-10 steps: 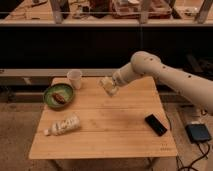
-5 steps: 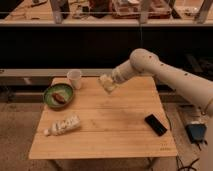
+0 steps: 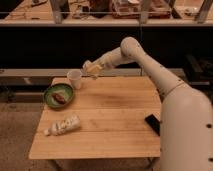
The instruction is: Place the white sponge in the ceramic cup
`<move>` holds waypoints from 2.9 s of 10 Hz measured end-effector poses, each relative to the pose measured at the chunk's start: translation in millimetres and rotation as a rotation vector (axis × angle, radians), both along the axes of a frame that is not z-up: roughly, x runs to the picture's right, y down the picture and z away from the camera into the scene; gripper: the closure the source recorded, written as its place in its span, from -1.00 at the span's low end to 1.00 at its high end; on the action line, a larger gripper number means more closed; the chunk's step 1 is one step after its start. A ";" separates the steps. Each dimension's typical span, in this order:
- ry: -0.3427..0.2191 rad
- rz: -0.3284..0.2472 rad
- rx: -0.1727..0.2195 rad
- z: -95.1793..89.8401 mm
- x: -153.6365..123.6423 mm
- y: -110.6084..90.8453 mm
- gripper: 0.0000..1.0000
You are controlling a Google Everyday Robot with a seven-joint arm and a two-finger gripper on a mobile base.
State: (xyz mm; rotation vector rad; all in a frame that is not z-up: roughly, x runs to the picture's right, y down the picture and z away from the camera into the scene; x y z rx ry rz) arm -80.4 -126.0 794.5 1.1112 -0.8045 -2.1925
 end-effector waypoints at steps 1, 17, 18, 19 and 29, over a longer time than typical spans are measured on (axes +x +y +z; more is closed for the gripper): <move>-0.060 -0.007 0.009 2.5 -11.3 -7.5 1.00; -0.163 0.201 0.099 49.3 -114.4 -19.1 1.00; -0.167 0.213 0.101 52.3 -114.5 -20.3 1.00; -0.170 0.219 0.101 53.8 -114.5 -20.7 1.00; -0.246 0.159 0.150 61.2 -138.3 -25.7 -0.45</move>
